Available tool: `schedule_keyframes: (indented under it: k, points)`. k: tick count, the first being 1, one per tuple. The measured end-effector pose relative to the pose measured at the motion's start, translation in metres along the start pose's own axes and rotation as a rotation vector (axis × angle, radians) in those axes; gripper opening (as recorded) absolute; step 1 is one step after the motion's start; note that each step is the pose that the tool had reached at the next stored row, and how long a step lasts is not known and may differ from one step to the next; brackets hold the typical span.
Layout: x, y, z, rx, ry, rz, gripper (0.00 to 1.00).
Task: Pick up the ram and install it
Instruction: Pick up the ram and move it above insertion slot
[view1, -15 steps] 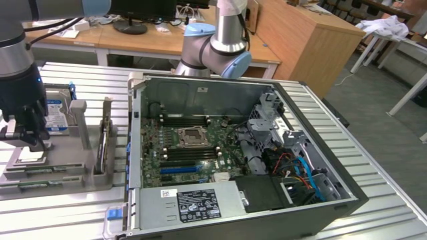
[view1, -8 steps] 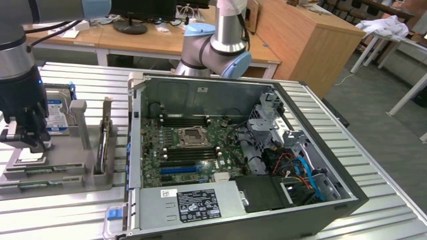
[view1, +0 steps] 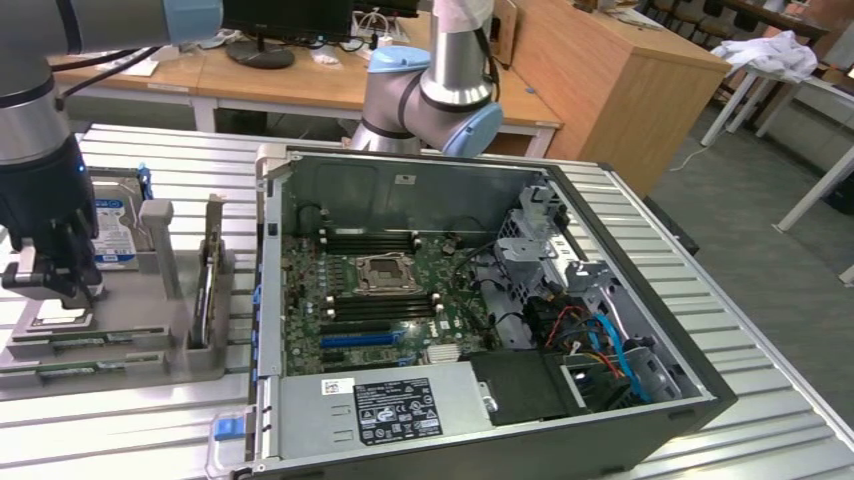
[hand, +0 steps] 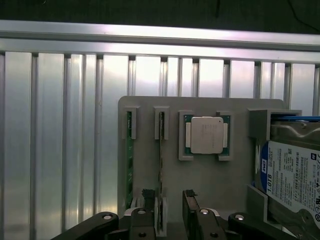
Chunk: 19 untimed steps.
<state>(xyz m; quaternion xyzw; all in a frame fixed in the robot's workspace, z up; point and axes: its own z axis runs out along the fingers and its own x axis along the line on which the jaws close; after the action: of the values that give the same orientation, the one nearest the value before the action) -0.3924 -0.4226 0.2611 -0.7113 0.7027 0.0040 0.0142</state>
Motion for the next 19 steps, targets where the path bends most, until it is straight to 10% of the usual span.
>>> schedule_keyframes:
  k: [19]
  points:
    - [0.0,0.0002,0.0123,0.0,0.0,0.0,0.36]
